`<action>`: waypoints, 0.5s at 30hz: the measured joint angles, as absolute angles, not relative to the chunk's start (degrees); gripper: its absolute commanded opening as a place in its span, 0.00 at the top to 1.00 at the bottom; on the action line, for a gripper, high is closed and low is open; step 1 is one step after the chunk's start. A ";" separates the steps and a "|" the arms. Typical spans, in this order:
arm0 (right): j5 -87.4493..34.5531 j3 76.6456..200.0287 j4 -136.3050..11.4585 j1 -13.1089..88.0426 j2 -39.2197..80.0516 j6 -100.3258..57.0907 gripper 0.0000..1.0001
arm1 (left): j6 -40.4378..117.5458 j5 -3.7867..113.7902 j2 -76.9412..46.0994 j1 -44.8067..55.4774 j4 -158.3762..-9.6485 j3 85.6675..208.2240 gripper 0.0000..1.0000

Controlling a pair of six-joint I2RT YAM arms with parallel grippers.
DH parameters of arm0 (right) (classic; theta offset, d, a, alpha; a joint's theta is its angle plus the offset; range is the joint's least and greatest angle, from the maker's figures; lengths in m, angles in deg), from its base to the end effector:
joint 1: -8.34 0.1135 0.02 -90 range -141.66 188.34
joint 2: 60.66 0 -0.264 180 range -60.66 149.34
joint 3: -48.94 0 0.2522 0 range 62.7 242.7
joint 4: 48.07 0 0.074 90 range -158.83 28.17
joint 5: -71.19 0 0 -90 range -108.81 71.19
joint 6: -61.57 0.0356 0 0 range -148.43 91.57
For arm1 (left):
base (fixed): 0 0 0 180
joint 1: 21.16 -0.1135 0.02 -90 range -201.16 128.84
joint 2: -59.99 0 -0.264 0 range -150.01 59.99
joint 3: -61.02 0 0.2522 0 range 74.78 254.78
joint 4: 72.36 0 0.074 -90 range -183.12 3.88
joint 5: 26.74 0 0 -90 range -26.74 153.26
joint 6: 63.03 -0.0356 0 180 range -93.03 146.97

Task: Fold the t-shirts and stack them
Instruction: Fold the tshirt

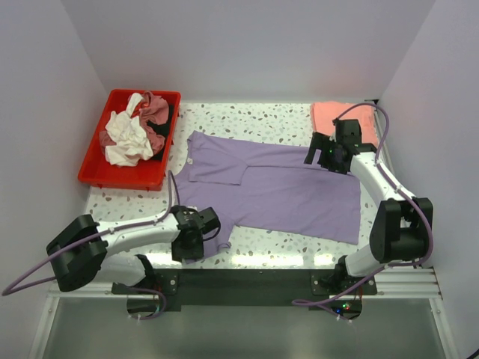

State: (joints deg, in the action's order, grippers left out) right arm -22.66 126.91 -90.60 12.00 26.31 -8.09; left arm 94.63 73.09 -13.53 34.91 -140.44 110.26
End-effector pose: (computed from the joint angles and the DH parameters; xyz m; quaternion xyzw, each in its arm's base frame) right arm 0.3225 0.0230 0.2519 0.1259 0.9353 0.0995 0.3155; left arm 0.1002 -0.1381 0.1540 -0.0988 0.9912 0.0585 0.0659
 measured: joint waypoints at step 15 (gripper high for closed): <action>-21.27 126.25 -90.97 12.00 24.98 -8.05 0.01 | 94.37 71.45 -15.72 34.84 -137.71 110.06 0.57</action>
